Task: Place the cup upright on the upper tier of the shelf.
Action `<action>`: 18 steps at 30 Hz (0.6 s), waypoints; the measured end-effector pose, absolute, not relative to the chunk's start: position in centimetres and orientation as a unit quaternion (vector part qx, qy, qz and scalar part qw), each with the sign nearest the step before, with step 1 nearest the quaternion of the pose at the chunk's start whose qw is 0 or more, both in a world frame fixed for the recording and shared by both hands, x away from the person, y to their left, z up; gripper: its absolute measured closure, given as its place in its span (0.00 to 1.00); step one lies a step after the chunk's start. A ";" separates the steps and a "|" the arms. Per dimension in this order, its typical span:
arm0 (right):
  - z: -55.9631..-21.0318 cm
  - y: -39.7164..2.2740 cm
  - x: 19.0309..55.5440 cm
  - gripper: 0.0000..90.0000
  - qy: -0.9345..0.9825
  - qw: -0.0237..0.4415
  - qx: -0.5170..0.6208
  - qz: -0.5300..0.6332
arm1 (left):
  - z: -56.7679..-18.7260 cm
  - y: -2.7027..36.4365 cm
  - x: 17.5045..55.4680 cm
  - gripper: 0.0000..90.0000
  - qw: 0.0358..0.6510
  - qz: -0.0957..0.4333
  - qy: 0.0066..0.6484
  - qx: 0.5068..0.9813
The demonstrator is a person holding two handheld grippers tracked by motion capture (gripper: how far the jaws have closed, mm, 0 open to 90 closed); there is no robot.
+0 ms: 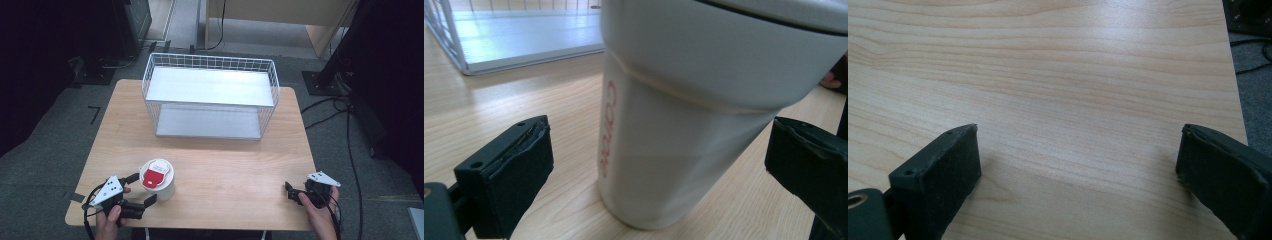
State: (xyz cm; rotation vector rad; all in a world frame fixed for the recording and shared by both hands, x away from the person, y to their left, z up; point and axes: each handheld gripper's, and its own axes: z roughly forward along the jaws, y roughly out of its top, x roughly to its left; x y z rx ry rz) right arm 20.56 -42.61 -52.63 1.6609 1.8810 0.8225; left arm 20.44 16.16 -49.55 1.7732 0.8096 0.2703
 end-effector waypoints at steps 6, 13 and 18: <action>-52.6 -42.6 20.6 0.04 0.690 0.248 0.609 0.302 | -49.7 14.8 20.5 0.00 0.557 0.117 0.334 0.751; -52.6 -42.6 20.6 0.04 0.690 0.248 0.609 0.302 | -50.0 13.4 21.0 0.00 0.560 0.128 0.342 0.744; -52.6 -42.6 20.6 0.04 0.690 0.248 0.609 0.302 | -50.1 12.5 21.3 0.03 0.570 0.138 0.339 0.736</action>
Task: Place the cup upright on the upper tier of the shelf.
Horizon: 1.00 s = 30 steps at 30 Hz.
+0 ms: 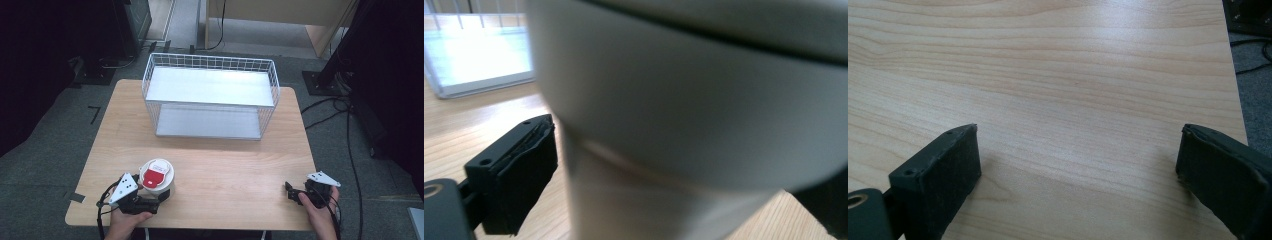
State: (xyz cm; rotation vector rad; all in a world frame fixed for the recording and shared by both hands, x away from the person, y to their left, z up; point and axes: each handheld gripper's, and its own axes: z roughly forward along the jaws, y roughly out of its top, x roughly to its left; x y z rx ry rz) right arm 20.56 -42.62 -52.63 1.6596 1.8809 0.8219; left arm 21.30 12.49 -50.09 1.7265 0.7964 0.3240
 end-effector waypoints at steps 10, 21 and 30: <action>-52.6 -42.6 20.6 0.04 0.690 0.248 0.609 0.302 | -50.2 11.9 21.8 0.07 0.581 0.143 0.332 0.729; -52.6 -42.6 20.6 0.04 0.690 0.248 0.610 0.302 | -49.5 11.7 21.8 0.09 0.591 0.167 0.335 0.715; -52.6 -42.6 20.6 0.04 0.690 0.248 0.609 0.302 | -47.3 10.4 22.9 0.09 0.594 0.198 0.334 0.705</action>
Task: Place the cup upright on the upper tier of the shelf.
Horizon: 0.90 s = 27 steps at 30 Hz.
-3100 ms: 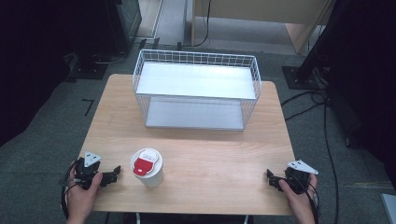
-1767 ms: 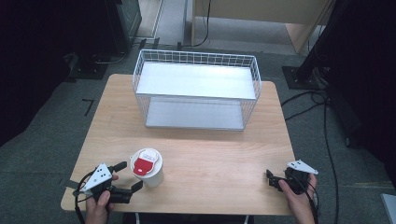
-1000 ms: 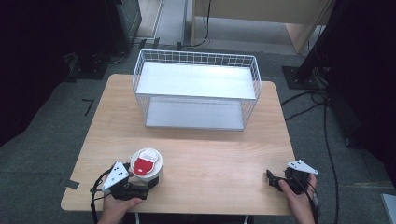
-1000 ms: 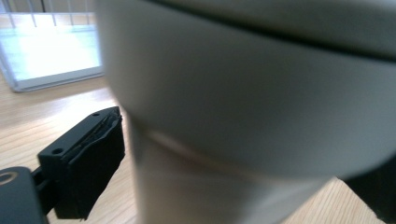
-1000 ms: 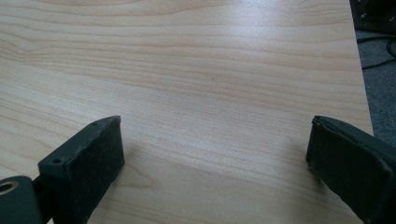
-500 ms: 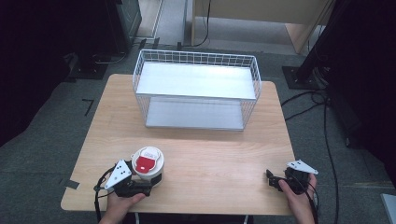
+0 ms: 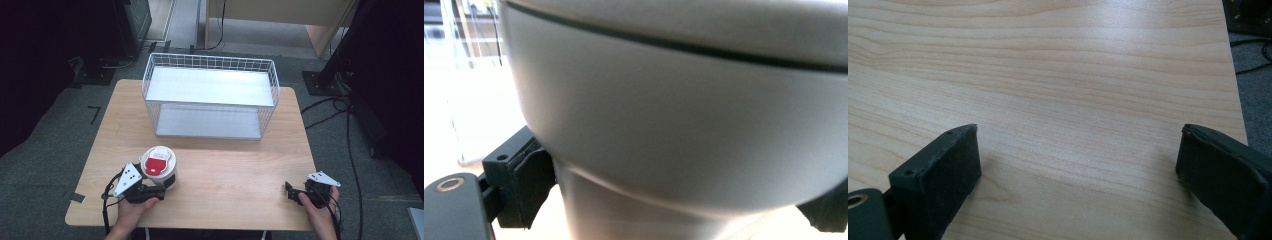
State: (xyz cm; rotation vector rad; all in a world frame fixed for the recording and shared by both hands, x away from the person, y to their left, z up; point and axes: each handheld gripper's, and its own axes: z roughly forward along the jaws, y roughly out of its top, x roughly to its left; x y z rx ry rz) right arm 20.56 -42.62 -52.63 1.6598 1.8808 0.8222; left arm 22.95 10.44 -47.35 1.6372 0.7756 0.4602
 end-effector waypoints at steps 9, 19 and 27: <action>-52.6 -42.6 20.6 0.04 0.690 0.248 0.609 0.302 | -45.6 9.0 24.1 0.09 0.590 0.220 0.341 0.698; -52.6 -42.6 20.6 0.04 0.690 0.248 0.610 0.302 | -43.0 8.2 26.5 0.09 0.589 0.246 0.358 0.682; -52.6 -42.6 20.5 0.04 0.693 0.245 0.606 0.304 | -40.5 7.4 28.0 0.09 0.589 0.272 0.362 0.669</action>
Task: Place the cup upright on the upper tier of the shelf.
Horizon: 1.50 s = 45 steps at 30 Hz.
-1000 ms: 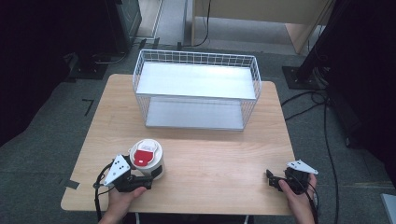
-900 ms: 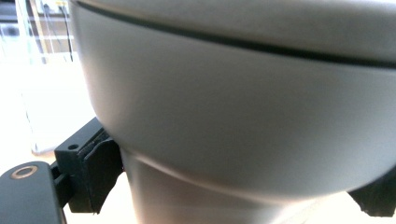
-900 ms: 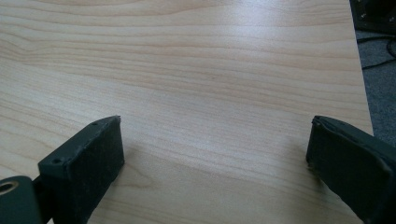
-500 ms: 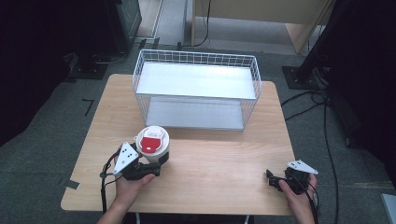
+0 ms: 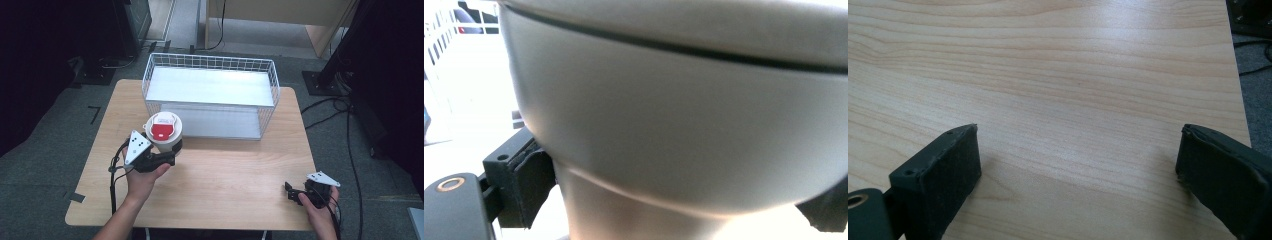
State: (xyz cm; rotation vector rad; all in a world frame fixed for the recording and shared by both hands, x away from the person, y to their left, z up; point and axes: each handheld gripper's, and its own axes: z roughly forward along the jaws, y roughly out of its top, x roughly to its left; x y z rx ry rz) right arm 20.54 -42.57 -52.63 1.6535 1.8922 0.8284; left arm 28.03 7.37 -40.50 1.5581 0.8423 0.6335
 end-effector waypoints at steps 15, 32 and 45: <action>-52.6 -42.6 20.5 0.04 0.694 0.245 0.605 0.304 | -36.6 6.5 29.8 0.09 0.599 0.300 0.351 0.655; -52.6 -42.5 20.5 0.04 0.696 0.245 0.602 0.304 | -31.8 5.2 32.5 0.09 0.606 0.330 0.338 0.640; -52.6 -42.6 20.5 0.04 0.697 0.245 0.602 0.304 | -29.4 3.8 35.7 0.09 0.597 0.340 0.339 0.643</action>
